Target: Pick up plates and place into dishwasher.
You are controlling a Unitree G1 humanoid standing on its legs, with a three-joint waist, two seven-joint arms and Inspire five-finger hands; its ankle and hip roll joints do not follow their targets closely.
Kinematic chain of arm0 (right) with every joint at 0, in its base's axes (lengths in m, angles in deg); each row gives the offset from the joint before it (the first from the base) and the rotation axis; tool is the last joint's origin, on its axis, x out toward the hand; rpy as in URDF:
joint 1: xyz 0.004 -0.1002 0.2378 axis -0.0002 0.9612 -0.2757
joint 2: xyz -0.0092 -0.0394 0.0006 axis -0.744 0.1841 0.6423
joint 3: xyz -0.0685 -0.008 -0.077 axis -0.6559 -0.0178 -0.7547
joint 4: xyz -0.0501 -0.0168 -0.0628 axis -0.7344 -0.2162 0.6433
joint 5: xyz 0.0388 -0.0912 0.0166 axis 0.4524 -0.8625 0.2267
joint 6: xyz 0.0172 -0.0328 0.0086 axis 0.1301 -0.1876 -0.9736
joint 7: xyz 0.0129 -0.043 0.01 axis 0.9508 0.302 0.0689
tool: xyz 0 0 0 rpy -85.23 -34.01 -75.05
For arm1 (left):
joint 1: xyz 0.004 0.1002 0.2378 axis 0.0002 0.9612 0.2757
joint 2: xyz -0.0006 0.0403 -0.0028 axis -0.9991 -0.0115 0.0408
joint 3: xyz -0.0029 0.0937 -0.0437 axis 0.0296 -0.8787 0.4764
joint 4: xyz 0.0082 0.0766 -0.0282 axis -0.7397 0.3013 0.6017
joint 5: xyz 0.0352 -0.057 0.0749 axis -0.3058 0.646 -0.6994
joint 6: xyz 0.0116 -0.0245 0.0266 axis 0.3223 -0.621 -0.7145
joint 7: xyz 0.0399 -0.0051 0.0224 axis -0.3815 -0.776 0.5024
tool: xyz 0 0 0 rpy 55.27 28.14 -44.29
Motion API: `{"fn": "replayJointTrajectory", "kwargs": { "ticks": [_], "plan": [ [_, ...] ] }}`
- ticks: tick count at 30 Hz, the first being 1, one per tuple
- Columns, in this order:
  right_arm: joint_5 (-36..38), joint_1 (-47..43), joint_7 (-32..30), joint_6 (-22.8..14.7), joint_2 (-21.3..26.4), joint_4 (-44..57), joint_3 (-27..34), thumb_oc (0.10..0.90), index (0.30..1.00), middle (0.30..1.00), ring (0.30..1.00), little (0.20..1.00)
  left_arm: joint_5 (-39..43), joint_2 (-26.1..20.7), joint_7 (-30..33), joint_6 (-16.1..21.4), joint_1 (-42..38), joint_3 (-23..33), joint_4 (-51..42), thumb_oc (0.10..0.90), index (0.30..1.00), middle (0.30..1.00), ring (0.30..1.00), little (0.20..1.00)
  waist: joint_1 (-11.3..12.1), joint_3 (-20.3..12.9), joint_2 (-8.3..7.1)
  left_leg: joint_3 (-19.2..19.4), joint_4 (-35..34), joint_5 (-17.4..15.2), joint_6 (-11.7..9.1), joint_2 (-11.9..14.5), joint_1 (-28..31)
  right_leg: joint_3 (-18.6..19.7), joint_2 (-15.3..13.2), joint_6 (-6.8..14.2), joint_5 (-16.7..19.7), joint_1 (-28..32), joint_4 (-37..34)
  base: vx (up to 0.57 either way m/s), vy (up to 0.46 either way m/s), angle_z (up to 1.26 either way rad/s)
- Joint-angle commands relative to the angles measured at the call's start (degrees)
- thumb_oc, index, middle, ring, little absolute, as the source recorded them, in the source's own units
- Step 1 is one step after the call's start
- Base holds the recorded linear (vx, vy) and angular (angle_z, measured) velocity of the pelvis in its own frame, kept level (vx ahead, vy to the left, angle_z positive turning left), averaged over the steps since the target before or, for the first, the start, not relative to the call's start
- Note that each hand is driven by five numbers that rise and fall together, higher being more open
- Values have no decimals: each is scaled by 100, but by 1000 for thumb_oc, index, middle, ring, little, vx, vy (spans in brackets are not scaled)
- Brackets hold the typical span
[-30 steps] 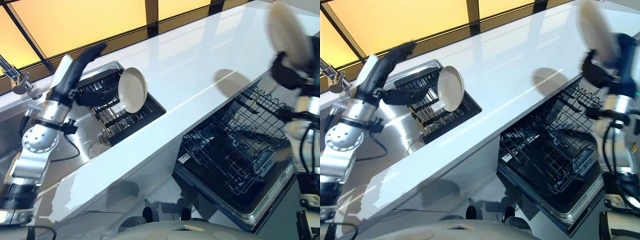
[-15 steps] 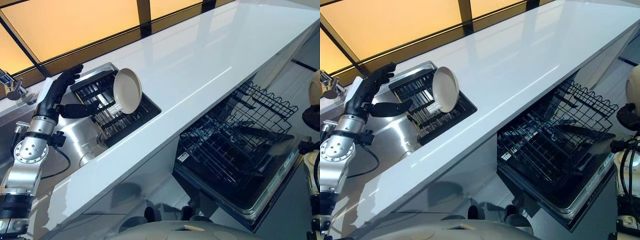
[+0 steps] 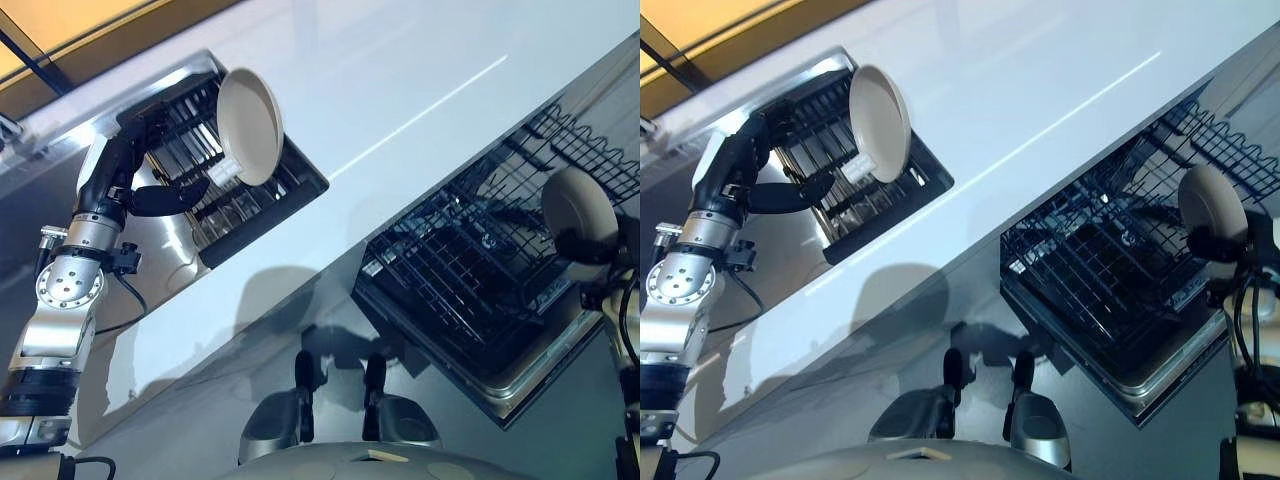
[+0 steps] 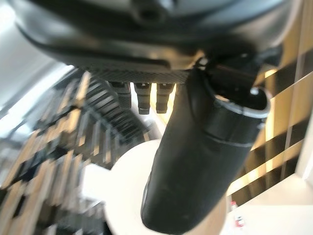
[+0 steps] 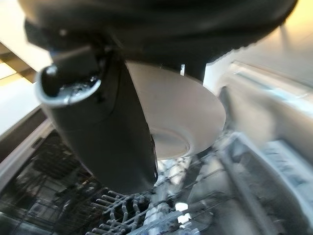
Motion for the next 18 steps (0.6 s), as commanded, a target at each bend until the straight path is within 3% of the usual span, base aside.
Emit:
{"fn": "replayJointTrajectory", "kwargs": {
  "ticks": [1,6,10,11,15,18],
  "plan": [
    [144,-678,153,-114,848,201,-415,100,300,300,300,200,444,-517,127,700,-755,190,-129,800,900,900,900,900,157,-125,-80,133,581,-483,-226,30,-346,-206,251,-202,-1136,-369,1370,-22,-101,4],
    [207,-1160,216,171,855,-31,-809,100,300,300,300,200,427,-553,83,751,-897,56,-120,800,900,900,900,900,235,27,-63,105,673,-410,-284,83,-515,-260,263,-235,-1129,-484,1433,-20,-66,1],
    [157,-1531,285,792,821,-506,-1121,100,300,300,300,200,432,-613,61,784,-972,-47,-114,800,900,900,900,900,302,135,-56,113,780,-412,-316,119,-585,-262,263,-248,-1156,-518,1498,-9,-40,6],
    [142,-1554,285,788,819,-537,-1142,100,300,300,300,200,431,-613,62,786,-975,-50,-113,800,900,900,900,900,303,139,-56,112,783,-412,-317,121,-587,-262,264,-249,-1155,-517,1498,-9,-22,6],
    [-187,-1769,517,1220,777,-891,-1500,100,300,300,300,200,472,-675,79,693,-1062,-145,-207,800,900,900,900,900,353,184,-59,93,860,-391,-328,145,-641,-254,258,-267,-1154,-531,1540,0,0,0],
    [-584,-1795,669,1263,742,-1098,-1735,100,300,300,300,200,498,-690,52,677,-1076,-167,-223,800,900,900,900,900,371,195,-66,97,864,-370,-333,161,-622,-248,258,-274,-1142,-499,1532,0,0,0]
  ]
}}
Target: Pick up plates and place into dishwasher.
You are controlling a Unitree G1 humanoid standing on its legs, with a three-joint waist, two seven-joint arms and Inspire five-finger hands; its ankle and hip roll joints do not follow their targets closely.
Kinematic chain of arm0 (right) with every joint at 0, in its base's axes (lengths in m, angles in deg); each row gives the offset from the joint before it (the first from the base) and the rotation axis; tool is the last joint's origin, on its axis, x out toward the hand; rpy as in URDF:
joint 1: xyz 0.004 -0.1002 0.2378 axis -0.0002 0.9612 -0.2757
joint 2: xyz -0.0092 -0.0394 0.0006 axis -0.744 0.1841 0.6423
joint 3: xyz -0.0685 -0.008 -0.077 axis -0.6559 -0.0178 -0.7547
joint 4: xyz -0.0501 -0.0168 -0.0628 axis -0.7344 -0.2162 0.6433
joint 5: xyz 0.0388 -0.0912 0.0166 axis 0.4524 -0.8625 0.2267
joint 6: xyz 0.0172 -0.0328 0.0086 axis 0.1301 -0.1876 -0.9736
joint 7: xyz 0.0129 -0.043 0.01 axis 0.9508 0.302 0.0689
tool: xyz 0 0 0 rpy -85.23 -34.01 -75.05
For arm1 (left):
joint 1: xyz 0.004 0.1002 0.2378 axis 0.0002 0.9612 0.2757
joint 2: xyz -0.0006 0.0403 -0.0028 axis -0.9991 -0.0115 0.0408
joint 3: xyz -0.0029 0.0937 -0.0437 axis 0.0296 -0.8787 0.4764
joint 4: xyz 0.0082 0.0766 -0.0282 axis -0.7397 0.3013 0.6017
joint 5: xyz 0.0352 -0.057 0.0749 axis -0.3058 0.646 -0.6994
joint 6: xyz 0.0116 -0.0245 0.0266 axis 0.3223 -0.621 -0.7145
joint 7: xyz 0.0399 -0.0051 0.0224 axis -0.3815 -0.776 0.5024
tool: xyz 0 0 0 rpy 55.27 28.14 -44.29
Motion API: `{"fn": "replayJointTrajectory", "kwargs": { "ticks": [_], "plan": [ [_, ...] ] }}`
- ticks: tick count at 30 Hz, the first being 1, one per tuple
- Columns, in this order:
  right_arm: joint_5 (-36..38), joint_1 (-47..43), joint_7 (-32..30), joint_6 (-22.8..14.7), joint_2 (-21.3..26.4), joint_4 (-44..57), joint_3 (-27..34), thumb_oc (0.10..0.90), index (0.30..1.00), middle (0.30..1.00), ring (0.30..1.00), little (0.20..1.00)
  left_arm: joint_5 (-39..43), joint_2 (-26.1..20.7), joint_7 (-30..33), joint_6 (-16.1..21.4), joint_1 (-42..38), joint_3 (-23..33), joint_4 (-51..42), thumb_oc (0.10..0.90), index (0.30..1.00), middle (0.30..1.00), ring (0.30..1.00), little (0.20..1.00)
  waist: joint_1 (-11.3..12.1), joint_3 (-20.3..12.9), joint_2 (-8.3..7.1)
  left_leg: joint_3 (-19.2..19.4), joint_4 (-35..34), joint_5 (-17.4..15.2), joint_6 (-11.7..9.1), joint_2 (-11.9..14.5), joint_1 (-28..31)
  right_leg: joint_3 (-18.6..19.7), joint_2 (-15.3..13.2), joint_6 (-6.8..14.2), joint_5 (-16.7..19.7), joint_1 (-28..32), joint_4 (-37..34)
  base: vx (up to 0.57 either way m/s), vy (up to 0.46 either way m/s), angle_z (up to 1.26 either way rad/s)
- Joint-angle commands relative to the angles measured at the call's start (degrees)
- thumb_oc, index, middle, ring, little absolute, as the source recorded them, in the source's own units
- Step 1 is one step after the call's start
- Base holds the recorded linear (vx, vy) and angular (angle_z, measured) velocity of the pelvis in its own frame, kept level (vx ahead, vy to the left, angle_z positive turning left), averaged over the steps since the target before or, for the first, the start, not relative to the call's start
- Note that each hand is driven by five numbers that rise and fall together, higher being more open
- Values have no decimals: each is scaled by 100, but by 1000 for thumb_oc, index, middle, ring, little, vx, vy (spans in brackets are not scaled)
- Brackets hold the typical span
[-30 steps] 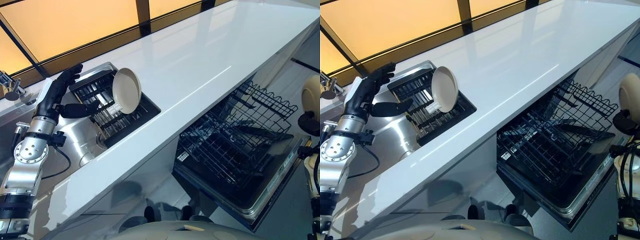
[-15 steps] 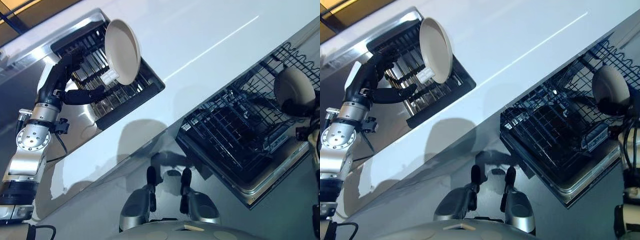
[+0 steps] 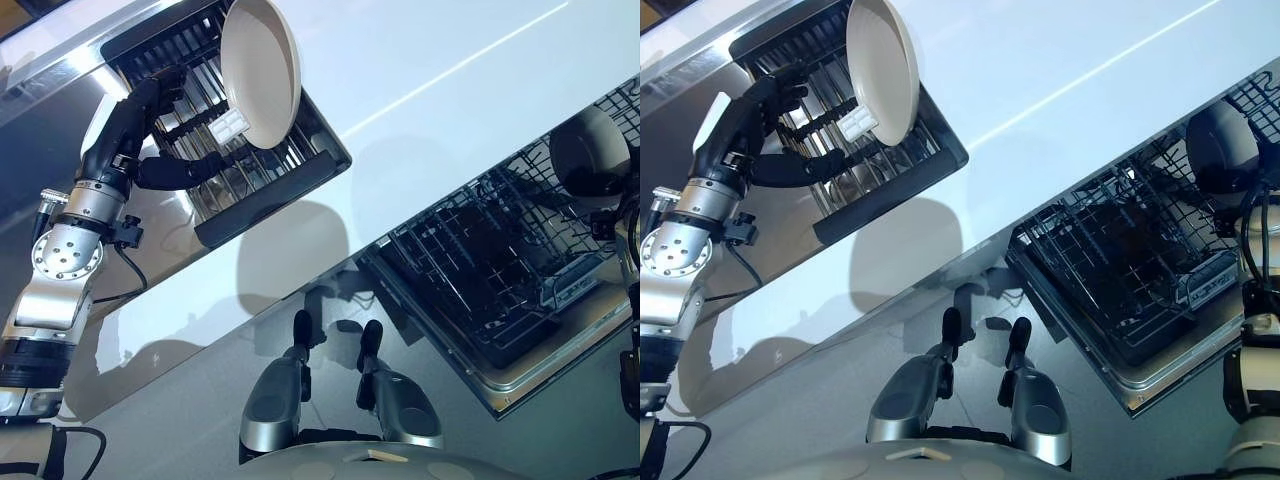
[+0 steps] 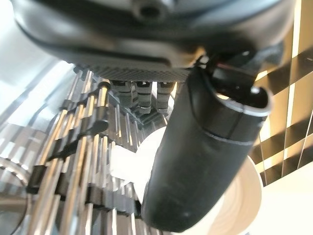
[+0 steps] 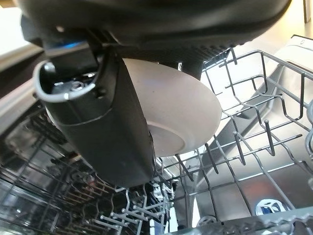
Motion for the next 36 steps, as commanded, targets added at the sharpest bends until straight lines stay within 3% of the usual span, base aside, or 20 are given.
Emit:
{"fn": "replayJointTrajectory", "kwargs": {
  "ticks": [1,7,10,12,14,15,30,36],
  "plan": [
    [-485,243,441,155,398,-48,-699,100,300,300,300,200,352,-326,160,550,-456,273,-234,800,900,900,900,900,13,-264,-67,103,806,-362,-278,91,-467,-86,214,-188,-1098,-380,1439,0,0,0],
    [-1168,215,486,102,437,-186,-1095,100,300,300,300,200,263,-287,172,576,-418,223,-263,800,900,900,900,900,42,-254,-83,92,792,-316,-278,76,-447,-70,217,-179,-1054,-324,1389,-2,7,3],
    [-1653,118,481,42,510,-223,-1289,534,672,672,672,634,249,-291,155,607,-443,211,-235,800,900,900,900,900,43,-235,-82,102,771,-281,-280,69,-461,-48,215,-162,-1020,-331,1359,-39,34,0],
    [-1748,54,527,21,599,-230,-1391,693,808,808,808,793,284,-332,161,602,-436,218,-255,800,900,900,900,900,44,-242,-78,100,732,-231,-281,61,-479,-44,216,-145,-965,-333,1296,-43,40,1],
    [-1733,12,518,27,614,-244,-1435,723,834,834,834,823,286,-339,173,593,-447,212,-268,800,900,900,900,900,49,-245,-80,98,718,-213,-280,50,-493,-43,212,-134,-941,-335,1266,-34,31,1],
    [-1746,-12,483,62,614,-227,-1454,800,900,900,900,900,276,-330,191,609,-441,207,-274,800,900,900,900,900,53,-239,-80,106,704,-202,-279,43,-500,-40,212,-127,-928,-338,1248,-41,34,-2],
    [-1623,117,420,-248,650,-18,-1321,800,900,900,900,900,274,-227,207,719,-125,368,-297,800,900,900,900,900,90,-263,-111,157,409,-142,-261,-7,-356,-57,190,-18,-793,-229,973,-8,42,-2],
    [-1349,270,-25,-555,611,202,-1111,800,900,900,900,900,219,-213,251,740,-69,371,-346,800,900,900,900,900,57,-329,-123,184,282,-188,-203,-69,-221,-35,173,14,-759,-159,878,3,60,-3]
  ]
}}
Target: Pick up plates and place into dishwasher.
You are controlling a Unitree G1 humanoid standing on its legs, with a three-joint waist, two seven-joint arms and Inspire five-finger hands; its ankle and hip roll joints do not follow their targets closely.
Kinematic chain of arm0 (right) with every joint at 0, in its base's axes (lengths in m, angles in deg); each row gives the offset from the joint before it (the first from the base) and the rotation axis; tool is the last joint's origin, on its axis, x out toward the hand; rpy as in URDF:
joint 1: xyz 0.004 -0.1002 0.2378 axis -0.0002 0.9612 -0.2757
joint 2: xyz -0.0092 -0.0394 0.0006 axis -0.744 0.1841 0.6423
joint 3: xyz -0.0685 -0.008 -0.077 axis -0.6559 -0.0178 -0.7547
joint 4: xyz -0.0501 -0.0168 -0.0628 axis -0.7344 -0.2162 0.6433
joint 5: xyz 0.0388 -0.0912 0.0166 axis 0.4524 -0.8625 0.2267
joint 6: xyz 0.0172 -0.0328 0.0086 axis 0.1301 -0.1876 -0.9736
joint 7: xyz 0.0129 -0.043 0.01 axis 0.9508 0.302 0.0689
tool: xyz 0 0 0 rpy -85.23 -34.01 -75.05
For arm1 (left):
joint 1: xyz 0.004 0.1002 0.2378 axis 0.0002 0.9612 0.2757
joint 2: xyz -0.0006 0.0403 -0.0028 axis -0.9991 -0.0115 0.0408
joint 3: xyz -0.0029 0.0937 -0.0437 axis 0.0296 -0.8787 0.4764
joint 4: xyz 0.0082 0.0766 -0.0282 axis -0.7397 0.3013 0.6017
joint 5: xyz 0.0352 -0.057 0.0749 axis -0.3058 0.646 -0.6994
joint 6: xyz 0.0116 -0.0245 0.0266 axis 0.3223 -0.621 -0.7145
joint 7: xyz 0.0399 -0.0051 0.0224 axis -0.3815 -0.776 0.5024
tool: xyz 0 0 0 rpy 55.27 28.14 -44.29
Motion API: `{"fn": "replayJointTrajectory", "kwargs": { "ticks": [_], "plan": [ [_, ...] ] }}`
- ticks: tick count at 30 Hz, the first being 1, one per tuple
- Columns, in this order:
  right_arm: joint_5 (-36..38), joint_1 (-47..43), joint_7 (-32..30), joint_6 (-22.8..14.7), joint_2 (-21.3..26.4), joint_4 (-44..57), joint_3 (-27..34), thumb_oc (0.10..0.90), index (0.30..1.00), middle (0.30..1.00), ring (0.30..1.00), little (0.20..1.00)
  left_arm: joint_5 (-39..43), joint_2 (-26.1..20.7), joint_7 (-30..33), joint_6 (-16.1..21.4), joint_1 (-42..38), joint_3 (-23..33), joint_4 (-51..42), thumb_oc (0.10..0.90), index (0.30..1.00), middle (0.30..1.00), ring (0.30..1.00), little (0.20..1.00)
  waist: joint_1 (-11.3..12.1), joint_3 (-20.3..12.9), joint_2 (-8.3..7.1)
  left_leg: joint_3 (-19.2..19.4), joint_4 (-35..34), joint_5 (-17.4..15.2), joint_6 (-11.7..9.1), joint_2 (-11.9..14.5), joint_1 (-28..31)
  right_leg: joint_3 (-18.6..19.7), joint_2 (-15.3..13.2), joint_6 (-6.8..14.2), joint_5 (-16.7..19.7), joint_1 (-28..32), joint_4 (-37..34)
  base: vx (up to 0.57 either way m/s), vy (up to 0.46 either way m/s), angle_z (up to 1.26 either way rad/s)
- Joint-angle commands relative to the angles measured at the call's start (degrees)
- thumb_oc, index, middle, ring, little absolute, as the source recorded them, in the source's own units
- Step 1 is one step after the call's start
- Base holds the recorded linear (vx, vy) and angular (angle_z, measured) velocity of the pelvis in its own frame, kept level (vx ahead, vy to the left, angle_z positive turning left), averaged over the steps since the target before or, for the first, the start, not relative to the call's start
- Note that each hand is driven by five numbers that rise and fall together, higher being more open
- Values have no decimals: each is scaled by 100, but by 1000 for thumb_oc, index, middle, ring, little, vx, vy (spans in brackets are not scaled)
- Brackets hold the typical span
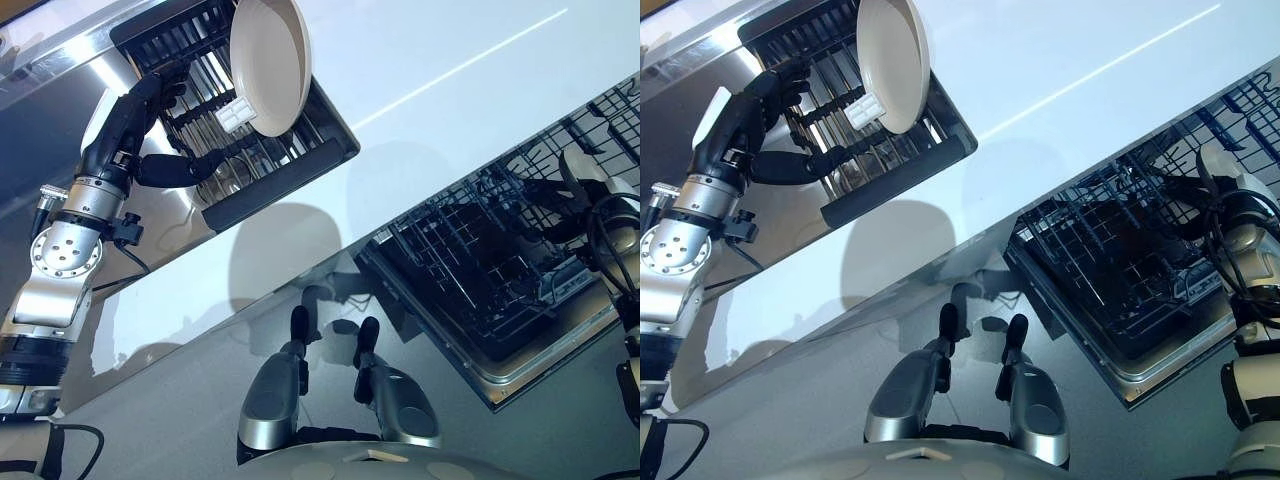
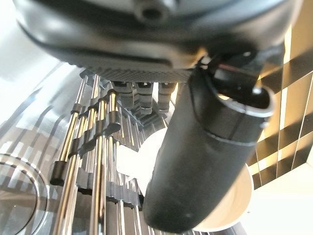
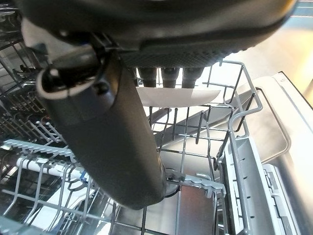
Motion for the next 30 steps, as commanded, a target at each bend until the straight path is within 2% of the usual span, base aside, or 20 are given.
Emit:
{"fn": "replayJointTrajectory", "kwargs": {
  "ticks": [1,5,8,12,15,19,23,27,30],
  "plan": [
    [198,15,-730,-386,526,606,43,800,900,900,900,900,222,-154,255,647,19,396,-359,800,900,900,900,900,-40,-423,-20,94,150,-239,-215,-81,-117,-98,195,57,-727,22,628,11,78,-9],
    [155,498,-1455,-731,352,1483,647,800,900,900,900,900,128,-29,304,734,267,552,-441,800,900,900,900,900,-138,-545,-42,132,38,-289,-156,-114,53,-38,191,93,-723,87,601,20,106,-10],
    [-222,1174,-2179,-901,39,2560,1348,800,900,900,900,900,-148,173,424,799,527,724,-540,800,900,900,900,900,-284,-719,-65,176,-55,-344,-99,-149,193,31,195,140,-712,158,552,37,128,-8],
    [-576,2135,-2787,-1218,-389,3723,2240,800,900,900,900,900,-478,361,523,816,824,980,-661,800,900,900,900,900,-465,-979,-69,247,-145,-454,-10,-230,419,158,183,223,-684,274,470,28,148,-10],
    [-681,2458,-2998,-1377,-578,4009,2537,800,900,900,900,900,-605,397,536,789,894,1059,-701,800,900,900,900,900,-519,-1132,-60,292,-178,-519,31,-277,539,218,161,279,-662,346,424,19,159,-16],
    [-613,2706,-2887,-1464,-702,4302,2812,800,900,900,900,900,-687,370,472,715,944,1201,-714,800,900,900,900,900,-591,-1384,-62,384,-265,-588,83,-330,716,300,129,362,-603,457,306,12,146,-8],
    [-227,2842,-2535,-1648,-834,4565,2930,800,900,900,900,900,-972,288,446,630,956,1319,-758,800,900,900,900,900,-663,-1592,-72,462,-372,-639,139,-369,888,411,117,425,-569,538,245,-10,129,-10],
    [883,2868,-1942,-2039,-1133,4910,2871,800,900,900,900,900,-1495,89,562,595,839,1381,-676,800,900,900,900,900,-749,-1754,-50,515,-500,-658,179,-411,1045,527,97,500,-510,598,181,-29,128,-17],
    [2091,2939,-1072,-2266,-1493,5076,2737,800,900,900,900,900,-1818,-46,673,516,723,1396,-536,800,900,900,900,900,-810,-1847,-7,545,-569,-665,196,-437,1111,591,81,546,-480,600,161,-30,126,-14]
  ]
}}
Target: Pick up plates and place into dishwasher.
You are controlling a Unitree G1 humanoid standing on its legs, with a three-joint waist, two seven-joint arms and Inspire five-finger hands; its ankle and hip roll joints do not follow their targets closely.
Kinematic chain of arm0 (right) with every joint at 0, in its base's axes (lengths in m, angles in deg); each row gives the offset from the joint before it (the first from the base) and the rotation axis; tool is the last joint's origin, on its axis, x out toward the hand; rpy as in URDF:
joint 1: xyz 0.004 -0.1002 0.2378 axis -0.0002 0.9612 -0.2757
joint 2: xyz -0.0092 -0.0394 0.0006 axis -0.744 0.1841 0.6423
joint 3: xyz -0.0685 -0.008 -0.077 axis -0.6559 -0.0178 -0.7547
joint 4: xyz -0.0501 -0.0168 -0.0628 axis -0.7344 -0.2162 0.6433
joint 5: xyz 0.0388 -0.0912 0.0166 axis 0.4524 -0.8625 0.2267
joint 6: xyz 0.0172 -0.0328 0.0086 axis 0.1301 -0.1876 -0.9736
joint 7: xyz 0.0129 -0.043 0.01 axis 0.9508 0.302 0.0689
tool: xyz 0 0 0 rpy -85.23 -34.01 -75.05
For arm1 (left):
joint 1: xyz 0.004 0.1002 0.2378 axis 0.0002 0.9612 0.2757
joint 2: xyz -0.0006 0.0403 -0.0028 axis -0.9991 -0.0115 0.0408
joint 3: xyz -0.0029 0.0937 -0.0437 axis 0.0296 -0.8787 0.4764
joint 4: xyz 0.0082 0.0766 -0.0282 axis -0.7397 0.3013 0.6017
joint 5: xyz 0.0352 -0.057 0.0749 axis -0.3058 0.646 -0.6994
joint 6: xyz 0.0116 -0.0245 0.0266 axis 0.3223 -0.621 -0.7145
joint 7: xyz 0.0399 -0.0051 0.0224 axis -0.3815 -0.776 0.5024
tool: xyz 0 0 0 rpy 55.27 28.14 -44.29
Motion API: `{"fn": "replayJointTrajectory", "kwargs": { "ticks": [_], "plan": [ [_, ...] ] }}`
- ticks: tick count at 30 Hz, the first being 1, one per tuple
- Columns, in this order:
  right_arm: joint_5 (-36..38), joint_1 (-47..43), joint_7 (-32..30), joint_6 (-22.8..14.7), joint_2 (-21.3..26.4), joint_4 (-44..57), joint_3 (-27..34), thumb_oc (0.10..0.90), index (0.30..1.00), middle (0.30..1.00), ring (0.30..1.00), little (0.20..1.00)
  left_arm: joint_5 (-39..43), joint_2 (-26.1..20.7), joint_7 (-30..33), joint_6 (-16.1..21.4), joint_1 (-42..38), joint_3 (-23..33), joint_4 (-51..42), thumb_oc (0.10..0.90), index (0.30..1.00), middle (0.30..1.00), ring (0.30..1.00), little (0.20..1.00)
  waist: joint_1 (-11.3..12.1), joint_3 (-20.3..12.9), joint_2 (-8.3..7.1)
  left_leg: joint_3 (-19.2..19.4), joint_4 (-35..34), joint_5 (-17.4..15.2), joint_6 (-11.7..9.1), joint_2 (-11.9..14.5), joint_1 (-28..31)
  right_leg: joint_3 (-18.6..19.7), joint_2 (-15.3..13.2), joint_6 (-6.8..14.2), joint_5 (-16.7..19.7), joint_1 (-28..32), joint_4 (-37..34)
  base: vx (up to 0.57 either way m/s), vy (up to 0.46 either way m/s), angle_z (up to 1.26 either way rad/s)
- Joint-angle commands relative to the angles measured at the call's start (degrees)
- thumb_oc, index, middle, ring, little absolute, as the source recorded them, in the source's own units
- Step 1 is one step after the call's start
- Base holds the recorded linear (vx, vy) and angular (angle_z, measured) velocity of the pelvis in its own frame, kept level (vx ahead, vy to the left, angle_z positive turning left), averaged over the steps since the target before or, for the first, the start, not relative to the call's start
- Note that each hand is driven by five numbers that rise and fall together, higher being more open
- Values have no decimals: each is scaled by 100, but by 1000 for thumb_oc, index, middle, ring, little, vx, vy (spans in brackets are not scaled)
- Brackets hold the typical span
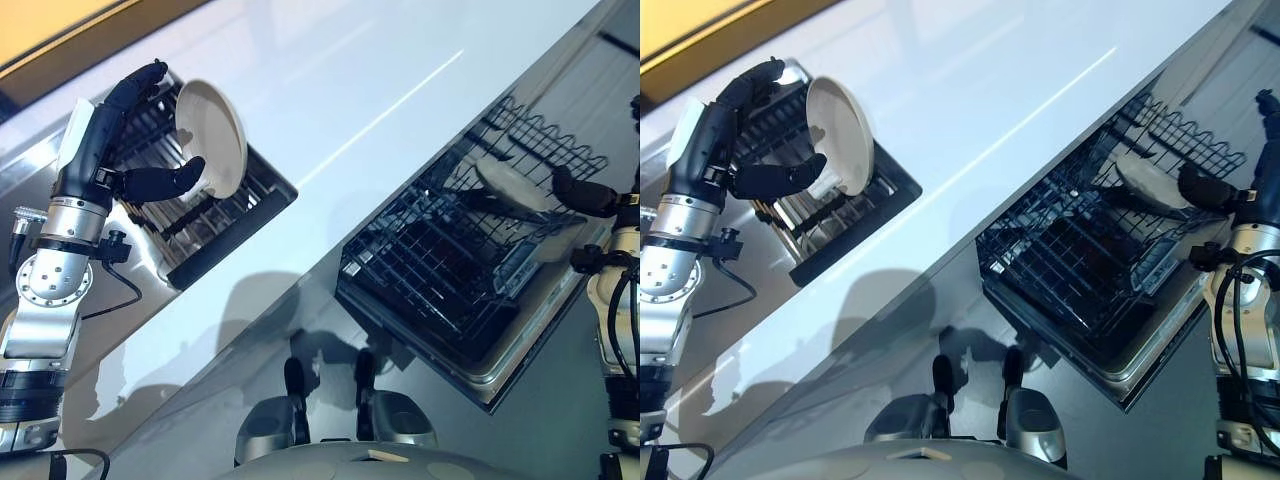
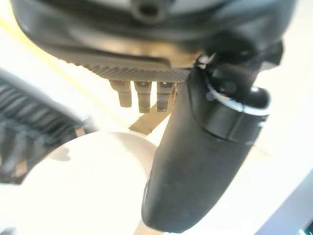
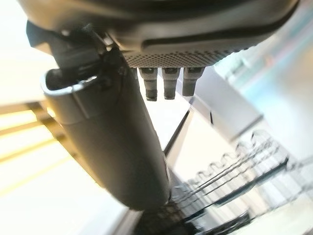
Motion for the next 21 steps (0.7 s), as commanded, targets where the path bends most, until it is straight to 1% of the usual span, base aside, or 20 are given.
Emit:
{"fn": "replayJointTrajectory", "kwargs": {
  "ticks": [1,2,3,4,5,8,10,11,14,15,17,18,20,21],
  "plan": [
    [1415,61,913,-799,-55,566,-238,800,900,900,900,900,-434,-510,469,447,-167,437,264,800,900,900,900,900,-135,-944,69,-30,36,-550,177,-403,89,-25,0,503,-509,-20,525,-26,120,-15],
    [1602,105,1171,-808,-185,602,-270,800,900,900,900,900,-532,-543,512,428,-178,446,306,800,900,900,900,900,-152,-966,80,-25,32,-559,186,-412,98,-9,-5,512,-511,-21,529,-22,95,-11],
    [1662,136,1270,-807,-255,625,-279,800,900,900,900,900,-589,-567,528,411,-179,448,325,800,900,900,900,900,-161,-976,80,-22,31,-564,192,-417,100,-2,-9,516,-513,-24,534,-40,113,-10],
    [1891,209,1494,-829,-442,638,-401,800,900,900,900,900,-754,-669,571,314,-244,460,409,800,900,900,900,900,-202,-1000,123,-2,23,-579,209,-428,113,10,-22,532,-513,-35,547,-46,113,-9],
    [1960,245,1631,-843,-544,633,-448,800,900,900,900,900,-883,-732,618,241,-285,456,456,800,900,900,900,900,-225,-1022,141,6,21,-587,220,-438,117,21,-29,541,-515,-42,553,-53,123,-7],
    [1910,321,1785,-864,-719,584,-605,800,900,900,900,900,-1194,-960,702,88,-403,393,638,800,900,900,900,900,-285,-1060,188,45,18,-614,256,-461,127,52,-50,572,-520,-84,596,-48,89,-1],
    [1899,337,1777,-846,-732,573,-726,800,900,900,900,900,-1461,-1159,746,-69,-507,323,746,800,900,900,900,900,-321,-1069,220,70,15,-622,276,-470,131,71,-61,588,-525,-116,635,-42,82,-2],
    [1723,343,1826,-863,-743,540,-825,800,900,900,900,900,-1655,-1320,749,-152,-579,259,876,800,900,900,900,900,-357,-1075,252,89,15,-629,292,-479,136,104,-68,602,-520,-138,659,-40,86,-6],
    [1571,352,1922,-781,-680,540,-1053,800,900,900,900,900,-2187,-1705,726,-422,-760,82,1080,800,900,900,900,900,-417,-1080,307,138,13,-638,320,-494,137,178,-87,640,-492,-193,699,-31,78,-15],
    [1586,352,1966,-763,-639,538,-1127,800,900,900,900,900,-2257,-1845,713,-466,-811,26,1174,800,900,900,900,900,-433,-1086,320,161,12,-644,329,-498,136,200,-93,652,-478,-206,705,-23,65,-19],
    [1714,326,2092,-662,-556,513,-1344,800,900,900,900,900,-2693,-2232,637,-624,-1019,-205,1425,800,900,900,900,900,-478,-1098,357,209,11,-653,340,-511,135,247,-100,686,-422,-243,713,-23,60,-10],
    [1714,321,2095,-667,-557,504,-1355,800,900,900,900,900,-2736,-2256,634,-632,-1061,-248,1457,800,900,900,900,900,-475,-1099,355,213,11,-655,342,-512,134,252,-100,688,-416,-248,713,-16,48,-12],
    [1768,311,2128,-631,-493,490,-1529,800,900,900,900,900,-3193,-2574,554,-783,-1299,-573,1637,800,900,900,900,900,-515,-1102,382,229,11,-660,356,-523,129,308,-99,710,-371,-266,698,-3,40,-17],
    [1776,310,2137,-630,-484,490,-1544,800,900,900,900,900,-3265,-2607,548,-793,-1351,-635,1670,800,900,900,900,900,-520,-1102,383,230,11,-661,359,-524,128,319,-97,712,-367,-269,696,-1,39,-12]
  ]
}}
